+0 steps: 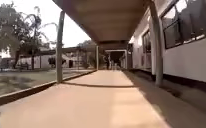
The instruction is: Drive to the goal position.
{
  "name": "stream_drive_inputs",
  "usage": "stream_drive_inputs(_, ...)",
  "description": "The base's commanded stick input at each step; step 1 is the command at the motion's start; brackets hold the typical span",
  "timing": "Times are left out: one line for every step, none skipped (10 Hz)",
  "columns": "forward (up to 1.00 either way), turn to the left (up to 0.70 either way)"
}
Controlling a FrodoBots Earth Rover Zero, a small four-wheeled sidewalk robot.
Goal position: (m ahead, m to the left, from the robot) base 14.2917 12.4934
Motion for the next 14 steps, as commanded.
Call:
stream_drive_inputs(0.5,0.0)
stream_drive_inputs(0.5,0.0)
stream_drive_inputs(0.5,0.0)
stream_drive_inputs(0.5,0.0)
stream_drive_inputs(0.5,0.0)
stream_drive_inputs(0.5,0.0)
stream_drive_inputs(0.5,0.0)
stream_drive_inputs(0.5,0.0)
stream_drive_inputs(0.5,0.0)
stream_drive_inputs(0.5,0.0)
stream_drive_inputs(0.5,0.0)
stream_drive_inputs(0.5,0.0)
stream_drive_inputs(0.5,0.0)
stream_drive_inputs(0.5,0.0)
